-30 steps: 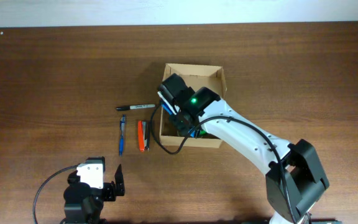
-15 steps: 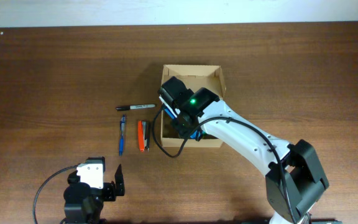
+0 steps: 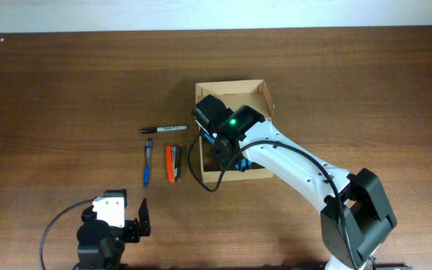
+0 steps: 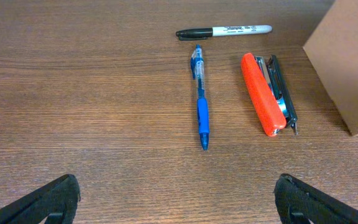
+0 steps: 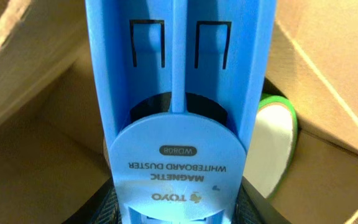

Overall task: Pack container
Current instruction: 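Lift the blue duster into the box and release it upright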

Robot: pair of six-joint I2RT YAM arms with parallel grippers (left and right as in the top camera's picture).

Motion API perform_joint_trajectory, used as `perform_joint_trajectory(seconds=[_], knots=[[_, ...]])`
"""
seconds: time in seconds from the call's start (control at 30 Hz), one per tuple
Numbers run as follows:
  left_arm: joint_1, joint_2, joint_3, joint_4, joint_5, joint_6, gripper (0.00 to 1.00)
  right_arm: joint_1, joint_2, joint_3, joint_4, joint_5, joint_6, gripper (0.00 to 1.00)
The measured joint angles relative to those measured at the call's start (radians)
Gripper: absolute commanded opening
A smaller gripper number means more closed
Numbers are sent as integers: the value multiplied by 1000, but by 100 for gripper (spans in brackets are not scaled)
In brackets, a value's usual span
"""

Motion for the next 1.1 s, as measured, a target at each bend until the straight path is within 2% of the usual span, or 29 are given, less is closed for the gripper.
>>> perform_joint_trajectory(seconds=[0.1,0.13,0.23,0.27,0.77,0.9,1.03,1.1], knots=[[0,0,0,0,0,0,100,0,0,0,-3,21,0,39],[0,0,0,0,0,0,100,0,0,0,-3,26,0,44],[0,0,0,0,0,0,99,0,0,0,-5,37,5,70],[0,0,0,0,0,0,100,0,0,0,-5,41,2,72],[0,0,0,0,0,0,100,1,0,29,-40,49,-1,72],[0,0,0,0,0,0,100,1,0,114,-68,46,-8,75],[0,0,0,0,0,0,99,1,-2,241,-94,-52,-83,75],[0,0,0,0,0,0,100,3,-7,283,-107,-89,-105,81]])
